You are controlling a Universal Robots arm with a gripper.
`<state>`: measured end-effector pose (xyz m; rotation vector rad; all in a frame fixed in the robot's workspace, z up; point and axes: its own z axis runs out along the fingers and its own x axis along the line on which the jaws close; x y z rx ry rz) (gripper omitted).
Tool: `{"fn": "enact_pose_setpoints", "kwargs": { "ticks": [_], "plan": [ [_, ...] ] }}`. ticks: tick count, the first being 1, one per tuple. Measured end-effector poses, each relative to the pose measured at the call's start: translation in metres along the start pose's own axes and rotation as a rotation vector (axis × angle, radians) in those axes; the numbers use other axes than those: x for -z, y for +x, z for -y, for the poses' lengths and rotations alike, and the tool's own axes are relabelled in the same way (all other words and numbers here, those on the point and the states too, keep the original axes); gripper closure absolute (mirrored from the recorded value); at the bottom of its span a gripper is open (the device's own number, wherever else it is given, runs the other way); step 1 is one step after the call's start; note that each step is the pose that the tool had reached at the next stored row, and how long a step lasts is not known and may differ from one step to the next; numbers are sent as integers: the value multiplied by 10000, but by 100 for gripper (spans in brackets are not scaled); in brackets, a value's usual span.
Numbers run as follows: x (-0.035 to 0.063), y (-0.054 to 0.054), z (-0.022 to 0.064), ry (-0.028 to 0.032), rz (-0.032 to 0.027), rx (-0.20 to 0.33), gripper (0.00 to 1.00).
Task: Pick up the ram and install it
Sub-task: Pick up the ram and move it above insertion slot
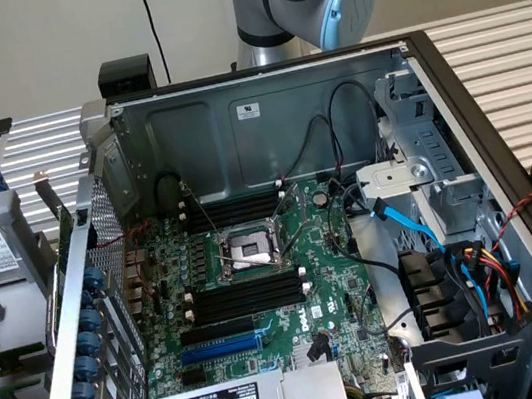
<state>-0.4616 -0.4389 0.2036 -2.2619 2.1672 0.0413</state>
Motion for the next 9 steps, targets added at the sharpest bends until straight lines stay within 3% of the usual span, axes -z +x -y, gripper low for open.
{"fn": "enact_pose_setpoints", "kwargs": {
  "ticks": [9],
  "plan": [
    [-19,1,0,-3,-1,0,74]
  ]
}}
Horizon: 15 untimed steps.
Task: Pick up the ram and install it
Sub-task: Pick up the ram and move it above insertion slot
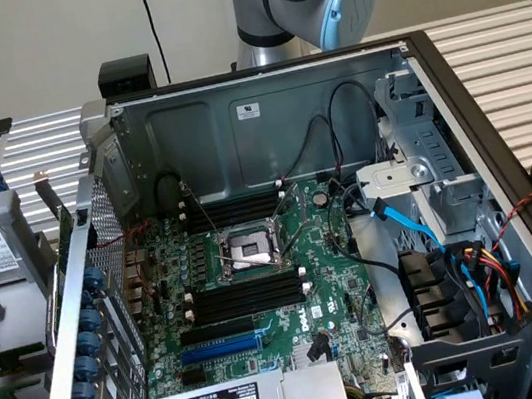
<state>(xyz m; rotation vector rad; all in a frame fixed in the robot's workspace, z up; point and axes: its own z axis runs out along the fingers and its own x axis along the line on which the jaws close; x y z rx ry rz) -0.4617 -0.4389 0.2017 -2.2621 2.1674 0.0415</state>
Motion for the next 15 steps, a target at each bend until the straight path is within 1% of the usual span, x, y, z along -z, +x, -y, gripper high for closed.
{"fn": "enact_pose_setpoints", "kwargs": {
  "ticks": [4,11,12,14,15],
  "plan": [
    [23,-1,0,2,0,0,74],
    [23,-1,0,3,0,0,74],
    [23,-1,0,2,0,0,76],
    [23,-1,0,3,0,0,76],
    [23,0,0,2,0,0,83]
  ]
}}
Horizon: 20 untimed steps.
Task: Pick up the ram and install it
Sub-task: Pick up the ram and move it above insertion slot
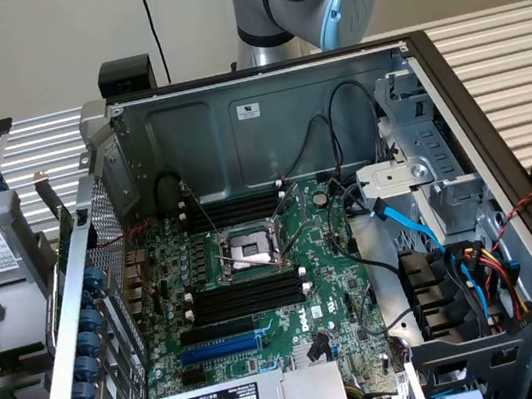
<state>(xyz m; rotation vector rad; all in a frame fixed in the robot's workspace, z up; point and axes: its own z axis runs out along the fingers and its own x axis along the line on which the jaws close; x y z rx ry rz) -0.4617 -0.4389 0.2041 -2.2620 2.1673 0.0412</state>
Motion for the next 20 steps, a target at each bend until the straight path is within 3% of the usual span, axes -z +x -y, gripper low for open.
{"fn": "enact_pose_setpoints", "kwargs": {
  "ticks": [16,20],
  "plan": [
    [-13,1,0,3,6,0,83],
    [-13,1,0,3,5,0,88]
  ]
}}
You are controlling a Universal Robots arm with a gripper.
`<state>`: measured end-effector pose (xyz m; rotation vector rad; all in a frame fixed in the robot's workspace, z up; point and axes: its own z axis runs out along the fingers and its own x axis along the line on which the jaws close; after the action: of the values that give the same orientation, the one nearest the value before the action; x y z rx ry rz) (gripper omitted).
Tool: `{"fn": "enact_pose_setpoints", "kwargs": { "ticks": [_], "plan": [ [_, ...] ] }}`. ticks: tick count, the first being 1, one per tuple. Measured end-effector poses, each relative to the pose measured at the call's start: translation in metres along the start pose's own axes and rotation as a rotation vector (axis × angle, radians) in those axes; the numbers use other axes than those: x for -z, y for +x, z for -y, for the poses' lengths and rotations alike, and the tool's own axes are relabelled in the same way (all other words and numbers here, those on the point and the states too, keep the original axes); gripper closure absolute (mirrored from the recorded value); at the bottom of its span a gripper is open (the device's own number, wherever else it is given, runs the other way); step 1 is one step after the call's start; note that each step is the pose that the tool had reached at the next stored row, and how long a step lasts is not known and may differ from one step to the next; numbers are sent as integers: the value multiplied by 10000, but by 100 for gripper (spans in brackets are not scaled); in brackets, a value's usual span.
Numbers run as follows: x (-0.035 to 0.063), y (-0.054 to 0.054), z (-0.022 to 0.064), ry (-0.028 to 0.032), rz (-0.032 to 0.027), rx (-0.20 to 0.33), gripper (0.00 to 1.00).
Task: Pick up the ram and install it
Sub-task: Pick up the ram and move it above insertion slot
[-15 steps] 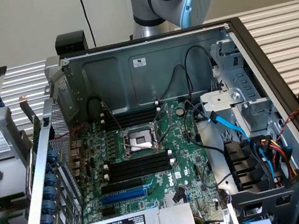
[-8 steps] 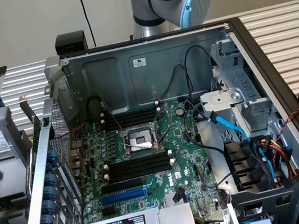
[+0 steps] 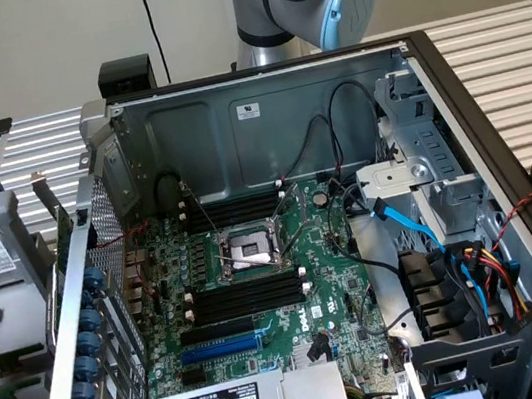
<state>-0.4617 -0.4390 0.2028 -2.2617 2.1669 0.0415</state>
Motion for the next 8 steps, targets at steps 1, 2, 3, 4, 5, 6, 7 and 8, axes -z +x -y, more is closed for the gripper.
{"fn": "enact_pose_setpoints", "kwargs": {
  "ticks": [1,2,3,4,5,6,7,8],
  "plan": [
    [0,0,0,0,0,0,88],
    [0,0,0,0,0,0,88],
    [0,0,0,0,0,0,88],
    [0,0,0,0,0,0,88],
    [0,0,0,0,0,0,88],
    [0,0,0,0,0,0,88],
    [0,0,0,0,0,-1,88],
    [0,0,0,0,0,0,88]
  ]
}}
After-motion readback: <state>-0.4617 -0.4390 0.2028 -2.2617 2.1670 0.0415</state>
